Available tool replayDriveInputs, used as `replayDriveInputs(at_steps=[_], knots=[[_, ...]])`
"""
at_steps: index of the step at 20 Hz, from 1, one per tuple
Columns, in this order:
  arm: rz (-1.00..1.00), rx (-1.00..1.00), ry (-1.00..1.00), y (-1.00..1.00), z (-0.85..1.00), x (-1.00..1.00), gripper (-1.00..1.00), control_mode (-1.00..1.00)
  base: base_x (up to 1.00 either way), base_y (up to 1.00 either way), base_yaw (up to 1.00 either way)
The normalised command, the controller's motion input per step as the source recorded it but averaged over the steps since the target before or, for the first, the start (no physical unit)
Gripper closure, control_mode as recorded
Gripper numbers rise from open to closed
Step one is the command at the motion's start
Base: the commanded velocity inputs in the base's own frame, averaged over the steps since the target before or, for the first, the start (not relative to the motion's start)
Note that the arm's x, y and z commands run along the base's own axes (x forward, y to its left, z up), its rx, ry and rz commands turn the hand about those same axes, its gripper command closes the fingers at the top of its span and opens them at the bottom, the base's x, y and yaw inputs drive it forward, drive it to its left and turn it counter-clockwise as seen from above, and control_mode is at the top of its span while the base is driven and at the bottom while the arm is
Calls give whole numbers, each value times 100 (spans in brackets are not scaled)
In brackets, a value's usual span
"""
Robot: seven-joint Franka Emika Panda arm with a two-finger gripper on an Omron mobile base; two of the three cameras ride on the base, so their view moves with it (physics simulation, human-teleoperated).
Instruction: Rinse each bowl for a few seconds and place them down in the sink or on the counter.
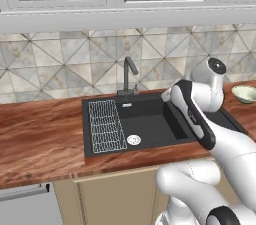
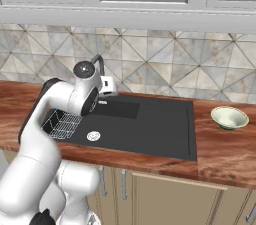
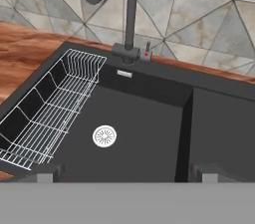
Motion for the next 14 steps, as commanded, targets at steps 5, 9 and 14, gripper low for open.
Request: replayDriveInputs(at_steps=[5, 9, 14], knots=[[4, 1, -6, -7, -11, 27, -100, -100, 0, 0, 0], [4, 2, -6, -6, -9, 29, -100, -100, 0, 0, 0], [5, 3, -5, -5, -10, 28, -100, -100, 0, 0, 0]])
